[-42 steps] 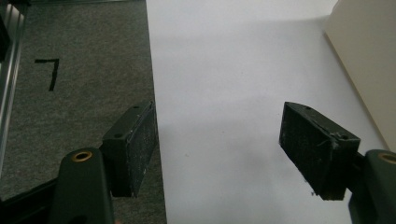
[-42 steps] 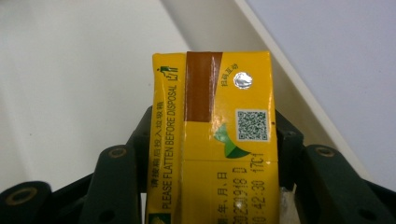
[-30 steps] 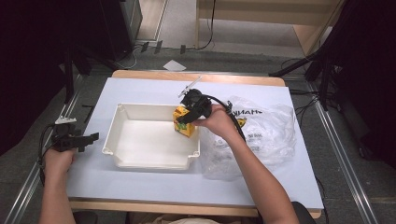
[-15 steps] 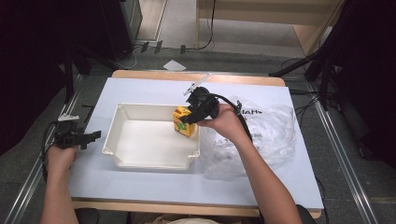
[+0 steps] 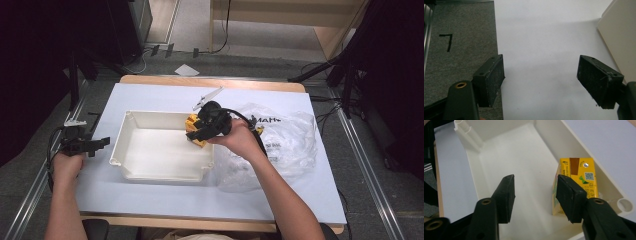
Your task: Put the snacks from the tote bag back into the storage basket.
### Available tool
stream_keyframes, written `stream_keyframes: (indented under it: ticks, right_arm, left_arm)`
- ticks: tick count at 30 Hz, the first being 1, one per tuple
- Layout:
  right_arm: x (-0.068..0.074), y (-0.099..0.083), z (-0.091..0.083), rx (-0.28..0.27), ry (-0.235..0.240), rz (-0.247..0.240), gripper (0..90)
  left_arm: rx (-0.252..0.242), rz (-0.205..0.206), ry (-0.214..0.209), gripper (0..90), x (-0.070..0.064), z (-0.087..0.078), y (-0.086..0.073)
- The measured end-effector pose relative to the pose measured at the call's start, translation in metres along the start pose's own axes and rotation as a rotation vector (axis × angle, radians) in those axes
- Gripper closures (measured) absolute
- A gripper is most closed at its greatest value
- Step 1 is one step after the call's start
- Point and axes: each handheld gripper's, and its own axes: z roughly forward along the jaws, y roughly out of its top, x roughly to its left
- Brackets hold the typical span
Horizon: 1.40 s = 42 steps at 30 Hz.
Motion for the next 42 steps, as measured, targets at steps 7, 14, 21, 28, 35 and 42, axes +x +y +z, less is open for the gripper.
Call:
stream_keyframes:
  ticks: [7,14,21,28,35,42]
  right_arm:
    - [-0.001,-0.009,0.01,0.031,0.021,0.008,75.5]
    - [-0.005,-0.02,0.023,0.083,0.015,-0.008,87.3]
    - [-0.013,-0.025,0.027,0.089,0.008,0.019,90.0]
    - [-0.019,-0.028,0.034,0.103,0.016,0.046,90.0]
    - [-0.02,-0.029,0.035,0.113,0.016,0.048,90.0]
    - [-0.024,-0.03,0.035,0.118,0.005,0.065,90.0]
  left_arm:
    - [-0.005,0.001,-0.004,23.5,-0.001,0.003,0.004]
    - [-0.005,-0.003,-0.002,23.6,-0.001,0.005,0.006]
    - [0.003,-0.011,-0.006,23.8,-0.001,0.008,0.006]
    - [0.0,-0.015,-0.005,23.8,0.0,0.007,0.006]
    - [0.002,-0.007,-0.006,23.8,-0.001,0.007,0.006]
    - [-0.013,-0.012,0.005,23.7,-0.001,0.005,0.007]
